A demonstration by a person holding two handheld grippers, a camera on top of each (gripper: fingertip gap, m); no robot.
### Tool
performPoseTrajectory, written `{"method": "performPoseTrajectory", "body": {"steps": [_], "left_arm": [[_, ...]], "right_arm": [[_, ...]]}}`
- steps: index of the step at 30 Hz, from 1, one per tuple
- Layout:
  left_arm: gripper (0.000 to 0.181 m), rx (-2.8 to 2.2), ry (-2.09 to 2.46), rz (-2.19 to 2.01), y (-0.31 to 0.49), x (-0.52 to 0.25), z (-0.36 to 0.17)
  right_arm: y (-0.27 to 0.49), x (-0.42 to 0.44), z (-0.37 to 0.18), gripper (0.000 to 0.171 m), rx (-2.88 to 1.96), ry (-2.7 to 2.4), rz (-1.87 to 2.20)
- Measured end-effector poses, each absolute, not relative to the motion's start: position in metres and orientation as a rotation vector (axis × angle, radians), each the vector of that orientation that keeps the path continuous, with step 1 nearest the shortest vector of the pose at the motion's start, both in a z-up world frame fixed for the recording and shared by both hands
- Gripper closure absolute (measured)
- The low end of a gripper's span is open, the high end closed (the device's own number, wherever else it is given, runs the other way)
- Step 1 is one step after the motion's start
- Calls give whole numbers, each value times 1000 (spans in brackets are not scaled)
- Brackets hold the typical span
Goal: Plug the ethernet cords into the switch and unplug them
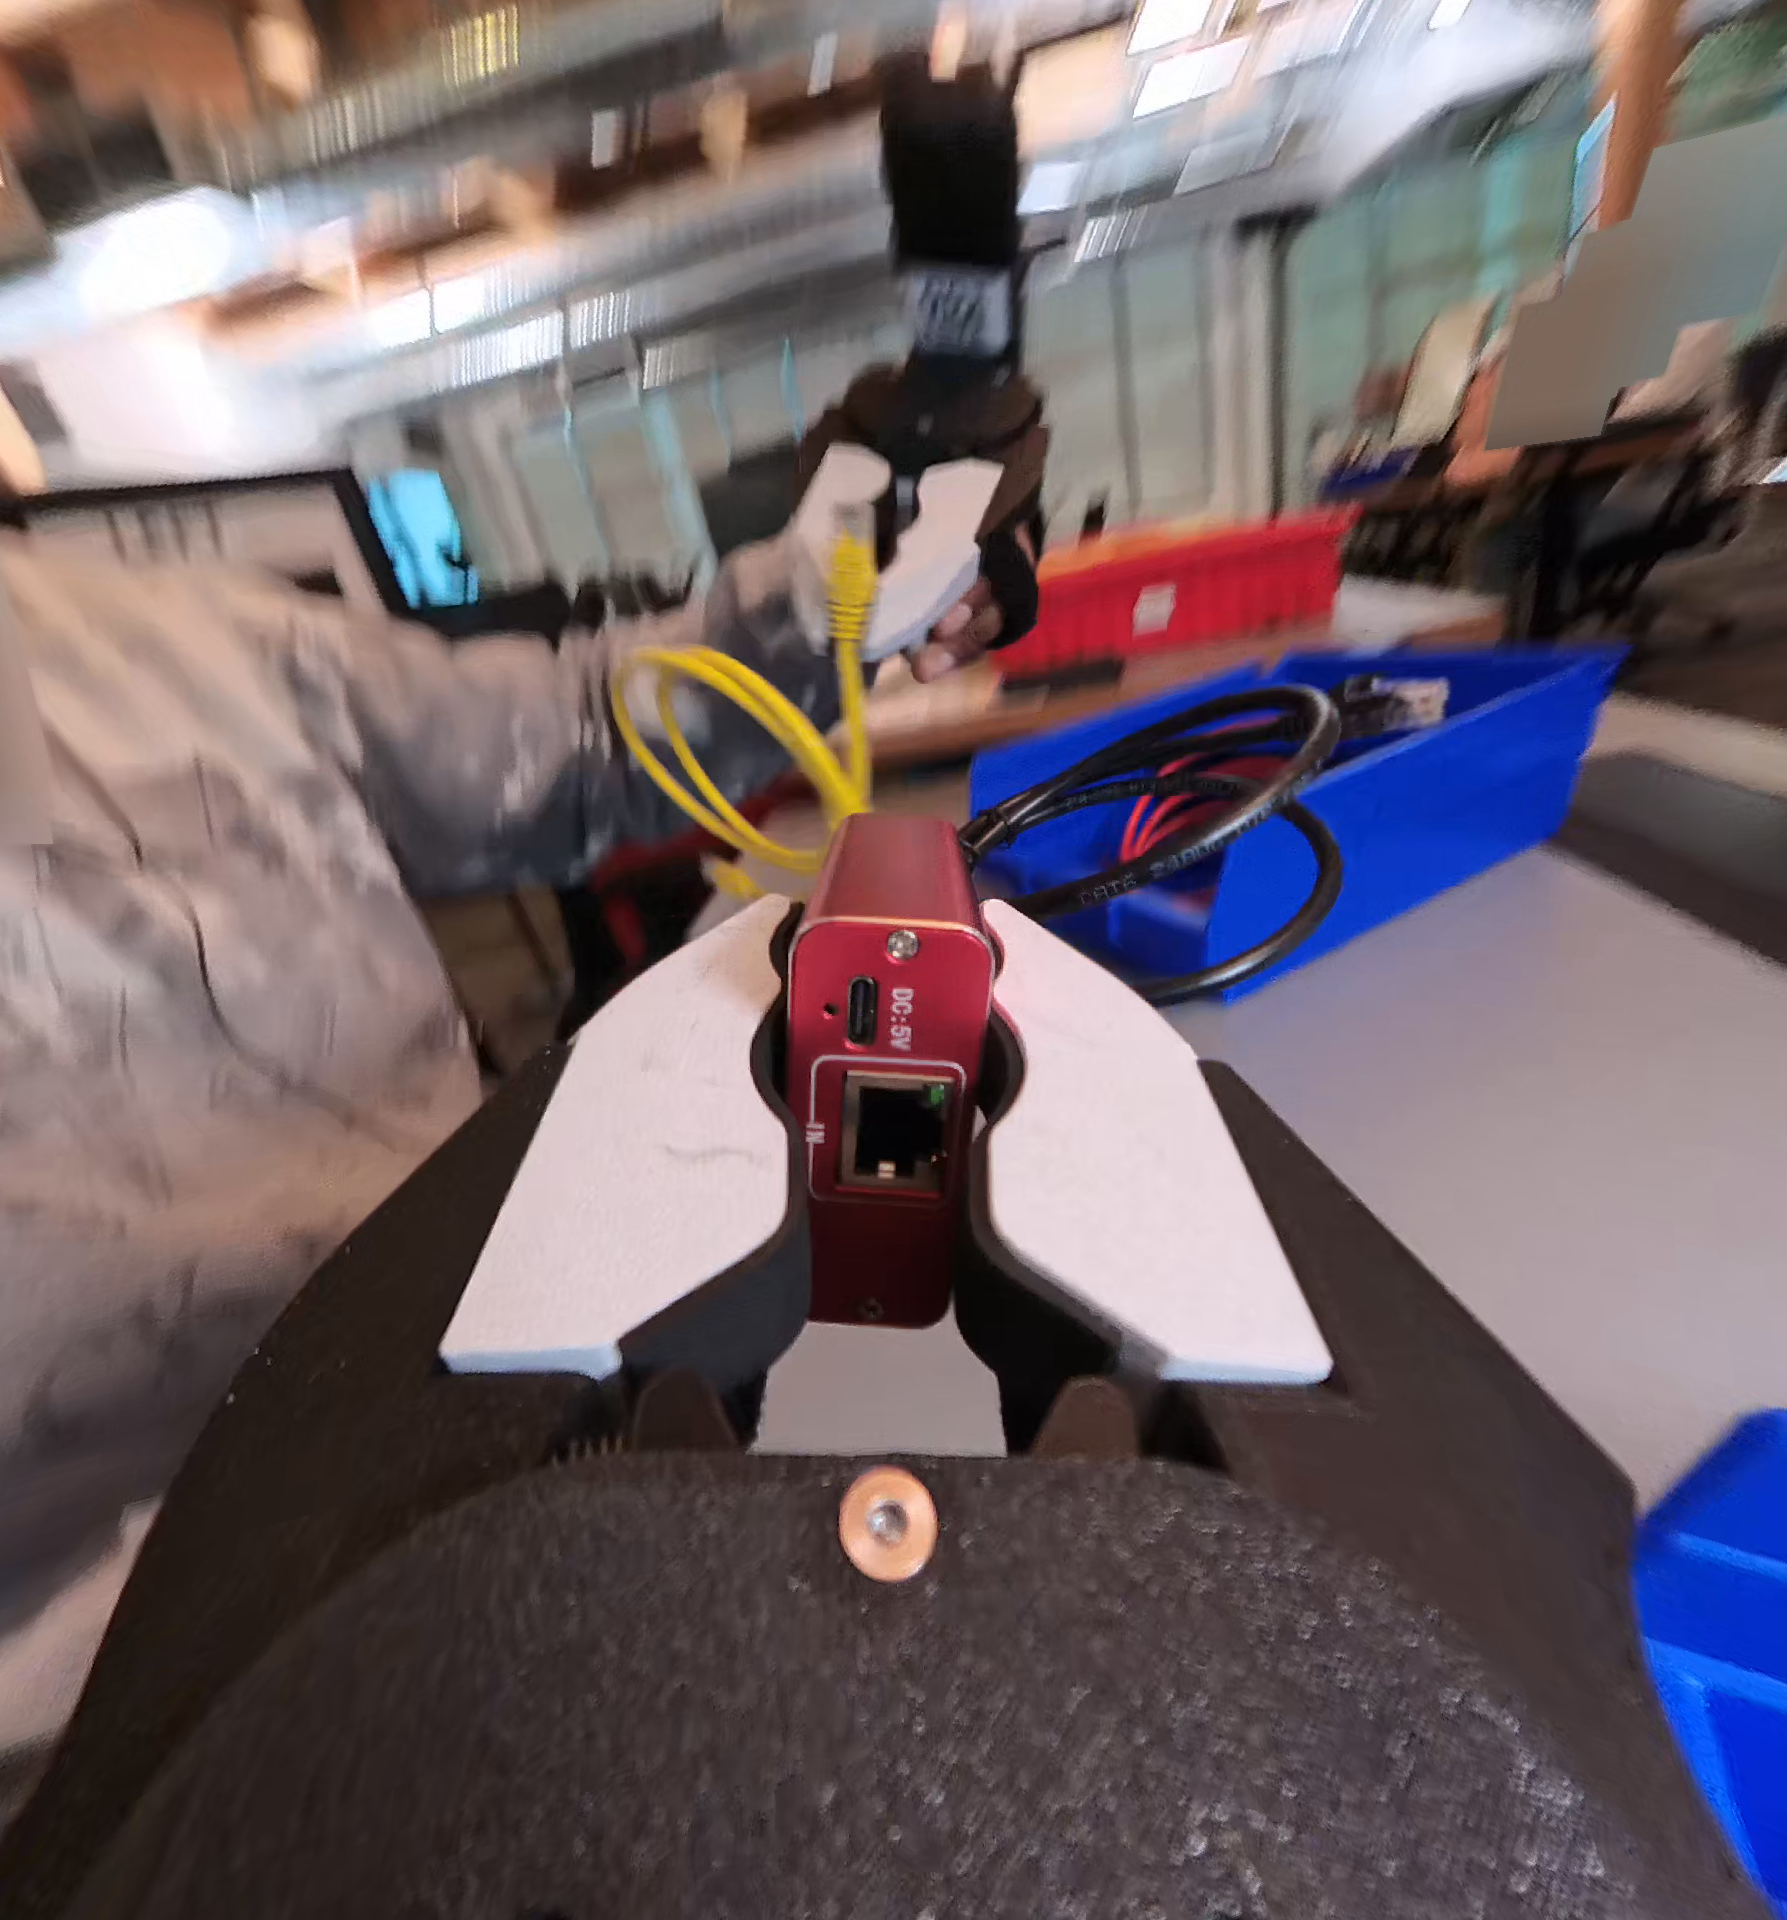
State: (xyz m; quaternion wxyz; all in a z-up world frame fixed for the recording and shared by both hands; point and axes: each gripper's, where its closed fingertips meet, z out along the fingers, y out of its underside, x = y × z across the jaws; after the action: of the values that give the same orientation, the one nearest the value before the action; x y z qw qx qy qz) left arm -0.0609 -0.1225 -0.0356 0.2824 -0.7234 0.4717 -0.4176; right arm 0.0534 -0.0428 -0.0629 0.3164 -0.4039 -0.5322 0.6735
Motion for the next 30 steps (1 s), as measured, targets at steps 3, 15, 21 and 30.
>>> {"method": "performPoseTrajectory", "body": {"steps": [3,15,21,30], "left_arm": [[170,-1976,1375,-1326,-143,-26,-64],[171,-2293,1546,-1729,-167,26,-136],[171,-2336,1600,-1919,-173,28,-142],[171,-2282,1730,-2064,-183,29,-147]], "right_arm": [[-63,50,-78,143,-1050,-1552,1779],[-114,46,-102,143,-950,-1860,1769],[-128,43,-110,142,-887,-1936,1731],[-146,44,-116,142,-818,-2031,1723]]}}
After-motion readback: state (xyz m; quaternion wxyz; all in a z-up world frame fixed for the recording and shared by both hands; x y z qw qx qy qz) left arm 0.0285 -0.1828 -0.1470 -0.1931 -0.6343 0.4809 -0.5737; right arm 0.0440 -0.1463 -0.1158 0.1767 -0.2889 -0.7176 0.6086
